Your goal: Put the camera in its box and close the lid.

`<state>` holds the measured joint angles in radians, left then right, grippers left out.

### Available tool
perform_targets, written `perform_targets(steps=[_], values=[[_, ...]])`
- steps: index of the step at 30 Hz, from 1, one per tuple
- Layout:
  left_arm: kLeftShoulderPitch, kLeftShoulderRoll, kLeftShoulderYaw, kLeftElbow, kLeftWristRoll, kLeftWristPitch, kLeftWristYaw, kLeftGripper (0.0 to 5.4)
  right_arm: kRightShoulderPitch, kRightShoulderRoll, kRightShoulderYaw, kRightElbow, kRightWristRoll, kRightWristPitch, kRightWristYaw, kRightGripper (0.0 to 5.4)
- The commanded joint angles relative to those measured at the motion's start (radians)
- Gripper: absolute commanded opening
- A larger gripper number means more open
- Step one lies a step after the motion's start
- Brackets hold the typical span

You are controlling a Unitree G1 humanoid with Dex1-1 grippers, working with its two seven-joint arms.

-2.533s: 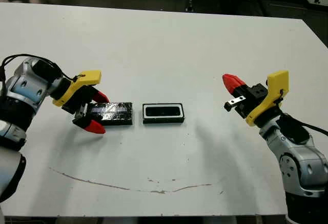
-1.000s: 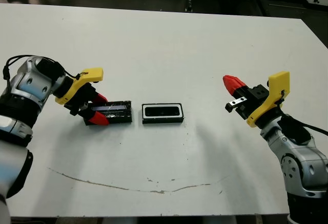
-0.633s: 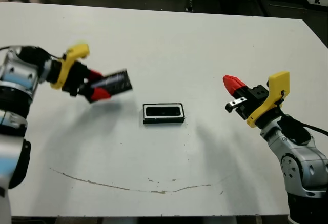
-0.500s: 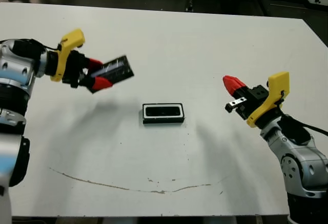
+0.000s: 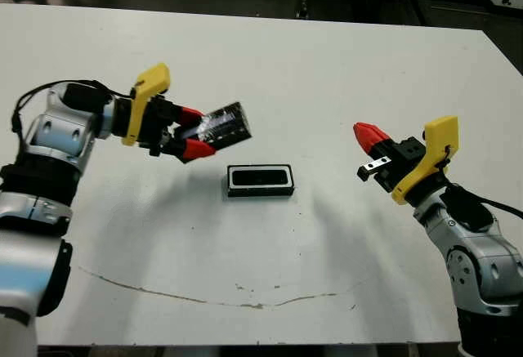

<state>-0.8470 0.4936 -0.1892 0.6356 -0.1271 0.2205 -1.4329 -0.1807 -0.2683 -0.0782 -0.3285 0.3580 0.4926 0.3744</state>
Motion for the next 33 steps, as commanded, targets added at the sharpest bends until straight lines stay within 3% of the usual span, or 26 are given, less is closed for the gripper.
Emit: perform_targets(steps=[1,21,33], values=[[0.025,-0.012,-0.022,0.023,0.010,-0.008,-0.011,3.17,0.007,-0.015,-0.007,0.002,0.007,0.016,0.001,0.00],[0.060,-0.019,-0.078,0.057,0.038,0.039,-0.019,3.17,0.004,-0.017,-0.006,-0.002,0.006,0.019,-0.003,0.00],[0.094,-0.040,-0.088,0.062,0.039,-0.014,-0.012,3.17,0.009,-0.015,-0.010,-0.008,0.010,0.029,-0.007,0.00]])
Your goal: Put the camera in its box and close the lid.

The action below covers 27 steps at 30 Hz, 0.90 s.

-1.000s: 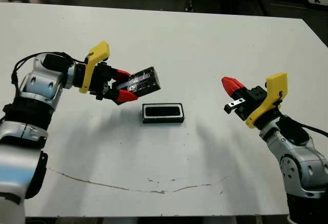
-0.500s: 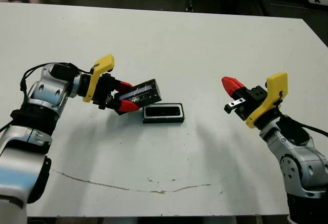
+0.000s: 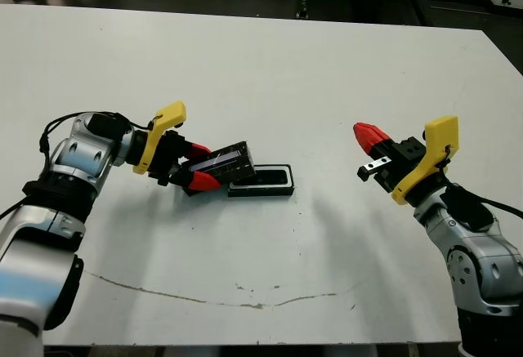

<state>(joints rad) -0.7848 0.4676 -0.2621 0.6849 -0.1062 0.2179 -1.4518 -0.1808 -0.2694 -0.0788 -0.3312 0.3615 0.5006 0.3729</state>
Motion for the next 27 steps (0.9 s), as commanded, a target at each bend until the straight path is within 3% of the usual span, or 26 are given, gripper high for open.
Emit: perform_targets(steps=[1,27], values=[[0.036,-0.015,-0.015,0.009,0.019,-0.022,0.012,3.17,0.009,-0.014,-0.010,-0.007,0.007,0.024,-0.007,0.00],[0.094,-0.016,-0.029,-0.059,0.003,0.045,0.005,3.17,0.015,-0.015,-0.008,-0.010,0.003,0.020,-0.004,0.00]])
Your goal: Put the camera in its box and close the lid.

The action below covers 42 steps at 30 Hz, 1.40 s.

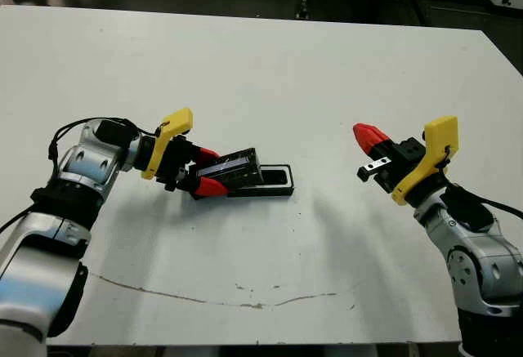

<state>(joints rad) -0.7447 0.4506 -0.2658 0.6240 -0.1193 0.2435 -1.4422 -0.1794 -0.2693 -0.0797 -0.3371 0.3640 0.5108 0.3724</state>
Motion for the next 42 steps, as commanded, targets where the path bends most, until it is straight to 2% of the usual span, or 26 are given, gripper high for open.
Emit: perform_targets(steps=[1,28,42], values=[[0.055,-0.002,-0.028,0.005,0.017,0.026,-0.006,3.17,0.014,-0.016,-0.006,-0.002,-0.001,0.006,-0.002,0.00],[0.107,-0.077,-0.072,-0.054,0.016,0.067,0.125,3.17,0.011,-0.014,-0.020,-0.010,0.015,0.021,-0.012,0.00],[0.084,-0.105,-0.093,-0.035,0.013,0.076,0.128,3.17,0.005,-0.016,-0.022,-0.011,0.022,0.029,-0.011,0.00]])
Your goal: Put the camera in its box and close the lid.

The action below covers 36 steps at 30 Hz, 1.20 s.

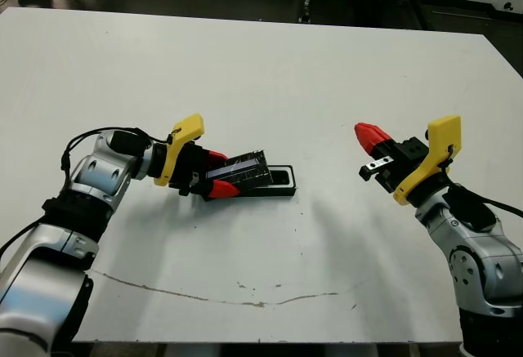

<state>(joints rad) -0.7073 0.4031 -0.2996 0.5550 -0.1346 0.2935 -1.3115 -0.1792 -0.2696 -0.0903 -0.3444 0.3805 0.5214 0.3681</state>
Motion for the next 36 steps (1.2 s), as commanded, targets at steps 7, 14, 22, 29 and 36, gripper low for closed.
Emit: perform_targets(steps=[7,14,22,29,36], values=[[0.021,-0.099,-0.071,0.075,0.041,0.014,0.012,3.17,0.001,-0.011,-0.021,-0.011,0.020,0.043,-0.013,0.00],[-0.007,-0.135,-0.098,0.128,0.087,-0.058,0.052,3.17,0.007,-0.014,-0.019,-0.020,0.014,0.032,-0.012,0.00],[-0.018,-0.154,-0.114,0.147,0.114,-0.073,0.069,3.17,0.013,-0.011,-0.022,-0.027,0.019,0.034,-0.013,0.00],[-0.024,-0.163,-0.127,0.139,0.132,-0.065,0.081,3.17,0.015,-0.011,-0.019,-0.034,0.019,0.041,-0.021,0.00],[-0.027,-0.169,-0.147,0.116,0.149,-0.046,0.084,3.17,0.017,-0.013,-0.017,-0.036,0.018,0.036,-0.017,0.00]])
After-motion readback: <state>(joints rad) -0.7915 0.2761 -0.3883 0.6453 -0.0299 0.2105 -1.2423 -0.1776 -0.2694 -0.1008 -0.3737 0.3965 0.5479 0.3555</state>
